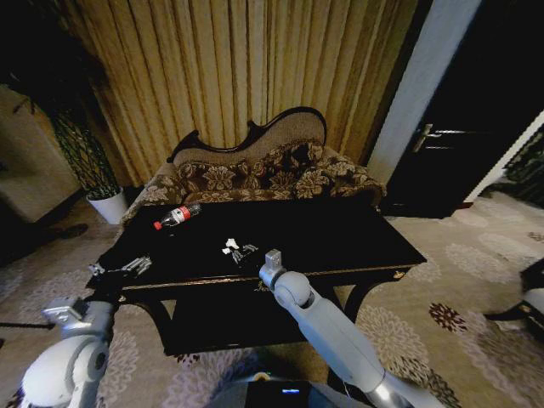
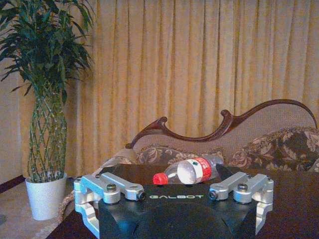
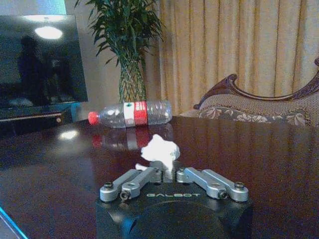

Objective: Move to the front of the table and place the trash on the table into the trash bin.

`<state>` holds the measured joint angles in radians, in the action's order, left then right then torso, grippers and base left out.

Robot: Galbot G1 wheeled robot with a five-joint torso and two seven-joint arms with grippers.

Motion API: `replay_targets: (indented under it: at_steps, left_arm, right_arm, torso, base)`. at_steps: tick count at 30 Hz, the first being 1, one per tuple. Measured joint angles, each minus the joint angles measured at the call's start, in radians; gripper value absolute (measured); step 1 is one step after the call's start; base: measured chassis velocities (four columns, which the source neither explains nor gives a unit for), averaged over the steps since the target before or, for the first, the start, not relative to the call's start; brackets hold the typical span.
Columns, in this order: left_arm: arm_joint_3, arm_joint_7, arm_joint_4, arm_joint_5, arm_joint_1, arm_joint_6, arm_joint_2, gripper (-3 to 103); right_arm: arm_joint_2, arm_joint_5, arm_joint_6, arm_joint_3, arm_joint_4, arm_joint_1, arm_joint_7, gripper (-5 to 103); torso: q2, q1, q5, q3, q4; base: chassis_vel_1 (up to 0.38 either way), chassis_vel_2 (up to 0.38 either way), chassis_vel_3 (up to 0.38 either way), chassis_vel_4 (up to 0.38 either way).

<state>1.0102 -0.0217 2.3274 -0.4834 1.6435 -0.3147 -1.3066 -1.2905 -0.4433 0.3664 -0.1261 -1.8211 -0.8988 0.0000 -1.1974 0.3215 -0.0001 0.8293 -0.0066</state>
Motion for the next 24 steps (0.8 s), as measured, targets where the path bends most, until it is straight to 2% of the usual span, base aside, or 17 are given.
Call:
replay_targets:
  at_steps: [1, 6, 9, 10, 13, 14, 17, 18, 20, 24]
  left_arm:
    - [0.001, 0.000, -0.001, 0.000, 0.000, 0.001, 0.001, 100]
    - [0.002, -0.001, -0.006, -0.001, 0.001, 0.003, 0.004, 100]
    - [0.002, -0.001, -0.011, -0.006, 0.000, 0.007, 0.009, 100]
    - [0.002, -0.001, -0.011, -0.006, 0.000, 0.007, 0.009, 100]
    - [-0.001, -0.004, -0.022, -0.007, 0.001, 0.019, 0.009, 100]
    - [-0.001, -0.004, -0.022, -0.007, 0.001, 0.019, 0.009, 100]
    - [-0.003, -0.012, -0.033, -0.008, 0.001, 0.026, 0.009, 100]
    - [-0.003, -0.012, -0.033, -0.008, 0.001, 0.026, 0.009, 100]
    - [-0.007, -0.014, -0.041, -0.008, -0.004, 0.028, 0.012, 100]
    - [-0.009, -0.016, -0.049, -0.002, -0.010, 0.030, 0.010, 100]
  right_arm:
    - [0.000, -0.007, 0.001, 0.008, -0.012, -0.005, 0.000, 3]
    - [0.000, -0.024, 0.002, 0.044, -0.046, -0.018, 0.000, 2]
    - [0.018, -0.026, 0.018, 0.165, -0.103, -0.043, 0.000, 2]
    - [0.018, -0.026, 0.018, 0.165, -0.103, -0.043, 0.000, 2]
    - [0.050, -0.013, 0.022, 0.325, -0.123, -0.073, 0.000, 2]
    - [0.050, -0.013, 0.022, 0.325, -0.123, -0.073, 0.000, 2]
    - [0.084, 0.015, 0.012, 0.435, -0.109, -0.102, 0.000, 2]
    - [0.084, 0.015, 0.012, 0.435, -0.109, -0.102, 0.000, 2]
    - [0.102, 0.059, -0.014, 0.508, -0.082, -0.129, 0.000, 2]
    - [0.106, 0.108, -0.039, 0.572, -0.051, -0.157, 0.000, 2]
  torso:
    - [0.000, 0.000, 0.0000, 0.000, 0.0001]
    - [0.000, 0.000, 0.0001, 0.000, 0.0002]
    - [0.000, 0.000, 0.0001, 0.000, 0.0001]
    - [0.000, 0.000, 0.0001, 0.000, 0.0001]
    - [0.000, 0.000, 0.0002, 0.000, -0.0001]
    - [0.000, 0.000, 0.0002, 0.000, -0.0001]
    - [0.000, 0.000, 0.0002, 0.000, -0.0001]
    - [0.000, 0.000, 0.0002, 0.000, -0.0001]
    - [0.000, 0.000, 0.0003, 0.000, 0.0001]
    - [0.000, 0.000, 0.0002, 0.000, -0.0003]
  base:
    - [0.000, 0.000, 0.000, 0.000]
    - [0.000, 0.000, 0.000, 0.000]
    - [0.000, 0.000, 0.000, 0.000]
    - [0.000, 0.000, 0.000, 0.000]
    - [0.000, 0.000, 0.000, 0.000]
    - [0.000, 0.000, 0.000, 0.000]
    - [0.000, 0.000, 0.000, 0.000]
    - [0.000, 0.000, 0.000, 0.000]
    - [0.000, 0.000, 0.000, 0.000]
    - [0.000, 0.000, 0.000, 0.000]
